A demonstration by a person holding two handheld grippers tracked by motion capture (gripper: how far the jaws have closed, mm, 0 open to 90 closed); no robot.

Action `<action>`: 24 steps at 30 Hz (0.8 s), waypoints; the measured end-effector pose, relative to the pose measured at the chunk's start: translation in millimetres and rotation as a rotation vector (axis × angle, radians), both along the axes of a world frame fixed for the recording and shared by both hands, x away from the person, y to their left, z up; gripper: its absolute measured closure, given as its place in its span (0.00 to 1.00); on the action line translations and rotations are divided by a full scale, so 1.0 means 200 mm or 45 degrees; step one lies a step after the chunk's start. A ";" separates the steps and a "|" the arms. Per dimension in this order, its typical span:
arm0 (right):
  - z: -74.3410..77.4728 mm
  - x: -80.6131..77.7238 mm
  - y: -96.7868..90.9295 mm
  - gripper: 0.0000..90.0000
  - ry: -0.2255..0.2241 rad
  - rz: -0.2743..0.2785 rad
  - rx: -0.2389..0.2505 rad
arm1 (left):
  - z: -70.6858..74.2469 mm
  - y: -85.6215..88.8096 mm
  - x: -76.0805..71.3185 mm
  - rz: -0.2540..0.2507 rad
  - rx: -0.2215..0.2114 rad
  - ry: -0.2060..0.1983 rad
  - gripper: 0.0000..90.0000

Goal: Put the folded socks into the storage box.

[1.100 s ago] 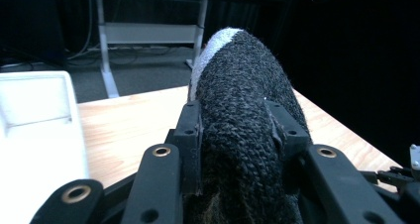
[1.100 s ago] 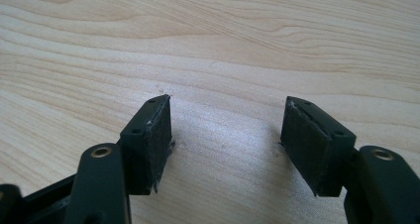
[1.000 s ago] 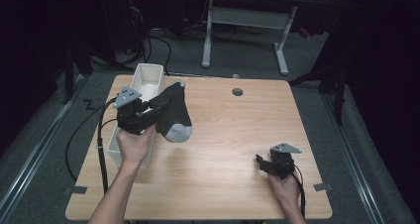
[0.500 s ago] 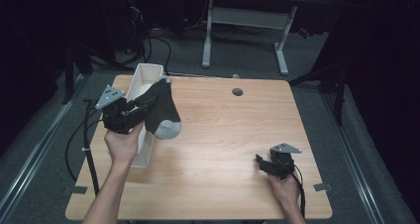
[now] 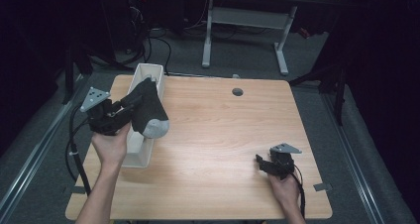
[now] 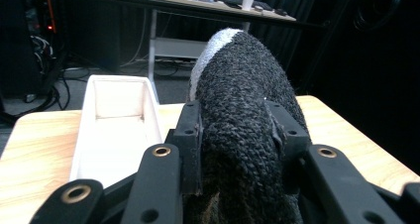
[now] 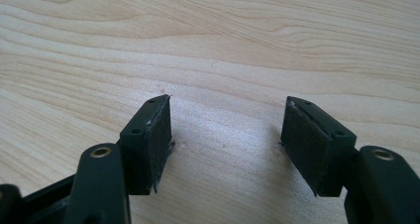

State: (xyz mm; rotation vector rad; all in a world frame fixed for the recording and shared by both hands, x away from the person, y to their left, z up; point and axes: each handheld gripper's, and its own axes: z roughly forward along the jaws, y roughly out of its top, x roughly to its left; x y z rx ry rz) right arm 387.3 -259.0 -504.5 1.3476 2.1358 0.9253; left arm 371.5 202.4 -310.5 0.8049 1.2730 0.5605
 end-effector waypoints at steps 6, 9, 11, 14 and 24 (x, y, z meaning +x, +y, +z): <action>0.00 0.00 0.00 0.40 0.000 0.000 0.000 | -0.02 0.04 -0.01 0.034 -0.015 0.001 0.72; 0.00 0.00 0.00 0.40 0.002 -0.002 0.002 | -0.02 0.05 -0.01 0.045 -0.019 0.001 0.72; 0.00 0.00 0.00 0.40 0.002 -0.002 0.001 | -0.02 0.05 0.00 0.053 -0.013 0.000 0.72; 0.00 0.00 0.00 0.40 0.000 0.000 0.001 | -0.02 0.06 -0.01 0.059 -0.010 -0.005 0.72; 0.00 0.00 0.00 0.40 0.003 -0.005 0.003 | -0.02 0.11 -0.02 0.098 -0.026 -0.013 0.72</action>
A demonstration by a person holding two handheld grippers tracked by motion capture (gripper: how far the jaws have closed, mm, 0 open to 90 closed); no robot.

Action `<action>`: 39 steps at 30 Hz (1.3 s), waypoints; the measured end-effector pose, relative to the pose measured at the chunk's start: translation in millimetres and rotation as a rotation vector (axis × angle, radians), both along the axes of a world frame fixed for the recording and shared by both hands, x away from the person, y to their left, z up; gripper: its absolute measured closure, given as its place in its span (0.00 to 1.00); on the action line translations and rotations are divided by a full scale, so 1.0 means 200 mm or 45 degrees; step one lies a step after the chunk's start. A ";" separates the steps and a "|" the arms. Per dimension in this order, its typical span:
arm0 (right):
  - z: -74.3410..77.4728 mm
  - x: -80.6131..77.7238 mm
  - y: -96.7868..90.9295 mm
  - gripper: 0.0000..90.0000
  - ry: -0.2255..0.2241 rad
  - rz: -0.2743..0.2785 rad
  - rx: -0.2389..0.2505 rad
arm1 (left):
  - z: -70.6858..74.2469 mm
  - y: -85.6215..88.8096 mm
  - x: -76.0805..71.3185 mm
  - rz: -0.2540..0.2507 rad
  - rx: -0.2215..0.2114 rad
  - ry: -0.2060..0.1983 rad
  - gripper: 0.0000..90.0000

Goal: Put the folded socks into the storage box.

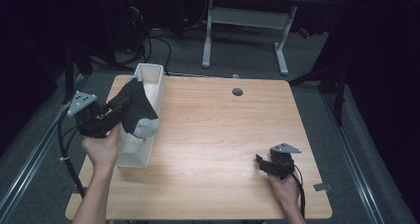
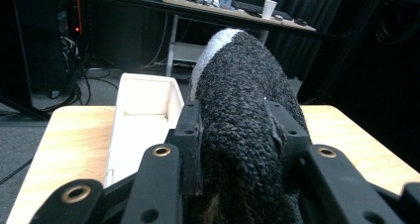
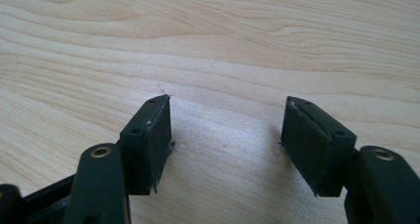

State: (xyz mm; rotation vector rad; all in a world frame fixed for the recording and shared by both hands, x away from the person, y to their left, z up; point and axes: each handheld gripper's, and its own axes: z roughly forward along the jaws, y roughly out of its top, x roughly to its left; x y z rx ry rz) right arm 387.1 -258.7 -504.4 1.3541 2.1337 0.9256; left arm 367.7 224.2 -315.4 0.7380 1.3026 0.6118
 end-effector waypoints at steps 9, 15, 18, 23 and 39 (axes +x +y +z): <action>0.00 0.00 0.00 0.40 -0.001 0.001 0.000 | -0.03 0.03 -0.01 0.032 0.015 0.014 0.72; 0.00 0.00 0.00 0.40 -0.001 0.000 0.000 | -0.05 0.06 0.00 0.051 -0.019 0.026 0.72; 0.00 0.00 0.00 0.40 -0.001 0.000 0.000 | -0.07 0.07 0.00 0.060 -0.024 0.030 0.72; 0.00 0.00 0.00 0.40 -0.001 0.000 0.000 | -0.10 0.09 0.00 0.081 -0.017 0.047 0.72; 0.00 0.00 0.00 0.40 -0.001 -0.001 0.000 | -0.18 0.15 0.02 0.166 -0.007 0.068 0.71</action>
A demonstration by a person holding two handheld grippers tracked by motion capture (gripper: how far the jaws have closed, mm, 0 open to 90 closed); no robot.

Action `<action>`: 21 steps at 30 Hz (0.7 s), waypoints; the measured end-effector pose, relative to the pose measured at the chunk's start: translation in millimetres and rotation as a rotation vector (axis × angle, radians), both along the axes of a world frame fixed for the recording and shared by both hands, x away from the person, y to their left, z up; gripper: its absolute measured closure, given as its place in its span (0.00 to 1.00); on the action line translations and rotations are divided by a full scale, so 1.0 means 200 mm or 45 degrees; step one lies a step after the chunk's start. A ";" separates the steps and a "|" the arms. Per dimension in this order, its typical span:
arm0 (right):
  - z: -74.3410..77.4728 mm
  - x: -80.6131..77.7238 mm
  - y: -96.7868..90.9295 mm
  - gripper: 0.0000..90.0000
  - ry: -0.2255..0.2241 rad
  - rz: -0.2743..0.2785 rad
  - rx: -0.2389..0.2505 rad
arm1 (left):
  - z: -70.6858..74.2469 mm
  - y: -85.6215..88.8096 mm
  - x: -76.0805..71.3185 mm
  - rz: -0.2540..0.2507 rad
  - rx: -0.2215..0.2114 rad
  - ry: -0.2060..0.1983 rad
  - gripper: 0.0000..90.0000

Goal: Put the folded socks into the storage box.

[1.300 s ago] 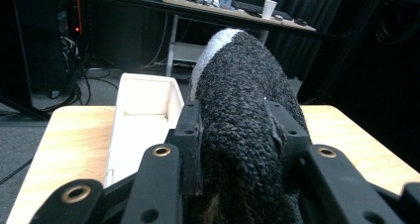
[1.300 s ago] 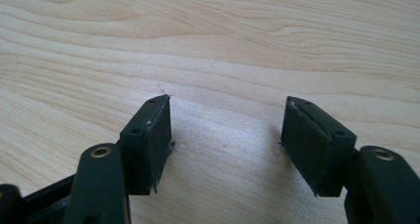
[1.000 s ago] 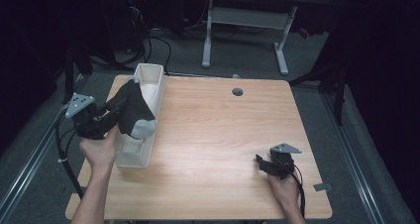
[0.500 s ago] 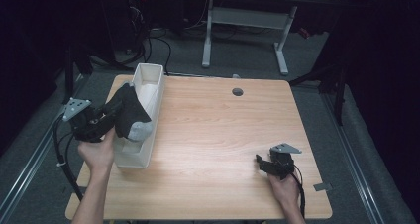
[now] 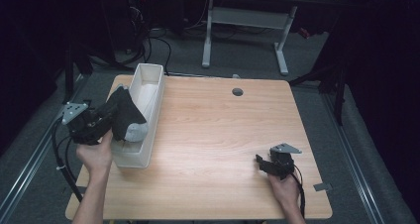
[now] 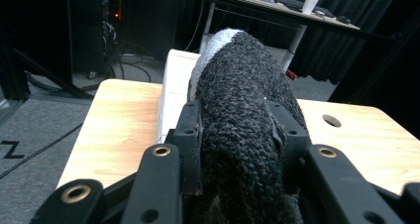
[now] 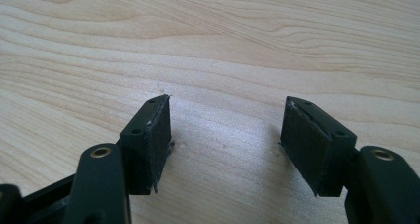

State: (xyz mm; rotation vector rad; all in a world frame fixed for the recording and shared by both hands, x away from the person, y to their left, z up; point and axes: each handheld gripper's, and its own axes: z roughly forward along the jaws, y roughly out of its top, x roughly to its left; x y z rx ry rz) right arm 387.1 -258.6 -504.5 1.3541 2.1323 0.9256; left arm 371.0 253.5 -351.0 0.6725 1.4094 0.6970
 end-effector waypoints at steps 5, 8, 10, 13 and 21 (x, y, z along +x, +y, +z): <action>0.00 0.00 0.00 0.40 0.000 0.000 0.000 | -0.01 0.01 0.01 0.023 0.012 0.004 0.71; 0.00 0.00 0.00 0.40 0.000 0.000 0.000 | -0.03 0.01 0.01 0.032 0.036 0.012 0.71; 0.00 0.00 0.00 0.40 0.000 0.000 0.000 | -0.03 0.01 0.01 0.037 0.048 0.013 0.71; 0.00 0.00 0.00 0.40 -0.001 0.001 -0.001 | -0.05 0.00 0.02 0.045 0.069 0.021 0.71; 0.00 0.00 0.00 0.40 0.000 0.000 0.000 | -0.09 -0.01 0.04 0.063 0.137 0.049 0.71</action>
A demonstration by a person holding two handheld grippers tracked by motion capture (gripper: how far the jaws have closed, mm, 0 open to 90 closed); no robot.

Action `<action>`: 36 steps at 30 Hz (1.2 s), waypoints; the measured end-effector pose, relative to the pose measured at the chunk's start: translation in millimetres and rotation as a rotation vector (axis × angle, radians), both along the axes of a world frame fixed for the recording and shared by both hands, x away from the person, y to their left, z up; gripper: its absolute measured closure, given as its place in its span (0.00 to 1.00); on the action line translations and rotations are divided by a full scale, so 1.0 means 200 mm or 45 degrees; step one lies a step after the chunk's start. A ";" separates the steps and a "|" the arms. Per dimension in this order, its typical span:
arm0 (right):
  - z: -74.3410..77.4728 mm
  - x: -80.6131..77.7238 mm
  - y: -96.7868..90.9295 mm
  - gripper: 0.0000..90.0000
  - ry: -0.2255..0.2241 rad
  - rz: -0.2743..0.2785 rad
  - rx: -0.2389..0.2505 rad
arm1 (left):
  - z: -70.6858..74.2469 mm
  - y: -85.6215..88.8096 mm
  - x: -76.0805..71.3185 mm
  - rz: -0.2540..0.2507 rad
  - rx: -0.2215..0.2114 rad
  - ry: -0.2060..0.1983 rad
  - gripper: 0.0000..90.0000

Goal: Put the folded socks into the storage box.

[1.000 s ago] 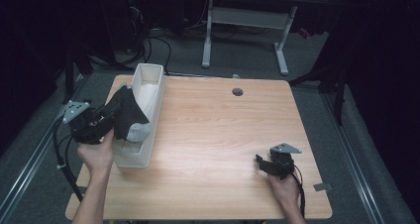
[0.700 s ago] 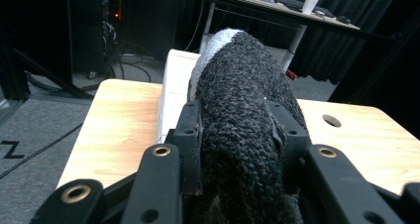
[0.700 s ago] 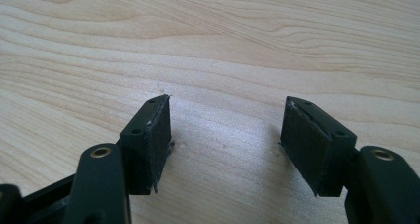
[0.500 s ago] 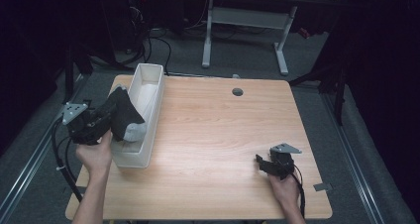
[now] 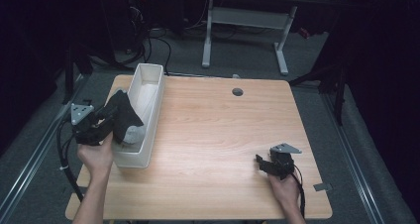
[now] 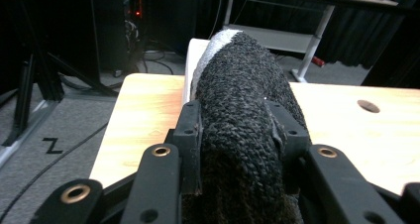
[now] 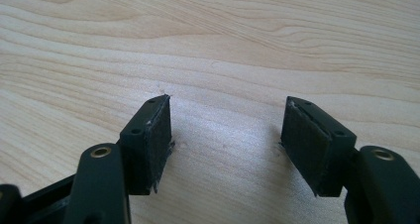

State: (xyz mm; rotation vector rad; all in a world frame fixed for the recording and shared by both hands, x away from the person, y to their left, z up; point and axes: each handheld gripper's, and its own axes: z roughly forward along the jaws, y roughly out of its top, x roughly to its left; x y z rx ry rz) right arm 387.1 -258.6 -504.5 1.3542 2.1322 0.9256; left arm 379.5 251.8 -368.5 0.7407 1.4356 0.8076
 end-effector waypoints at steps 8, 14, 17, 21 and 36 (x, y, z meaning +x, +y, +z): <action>0.00 0.00 0.00 0.40 0.000 0.000 0.000 | -0.04 -0.01 0.02 0.028 0.103 0.007 0.71; 0.00 0.00 0.00 0.40 0.001 0.000 -0.001 | -0.08 -0.04 0.03 0.043 0.160 0.010 0.71; 0.00 0.00 0.00 0.40 0.001 0.000 0.000 | -0.10 -0.05 0.03 0.047 0.177 0.011 0.71; 0.00 0.00 0.00 0.40 0.001 0.000 0.000 | -0.12 -0.07 0.03 0.053 0.194 0.010 0.71; 0.00 0.00 0.00 0.40 0.001 0.000 -0.001 | -0.18 -0.12 -0.06 0.028 0.138 -0.007 0.68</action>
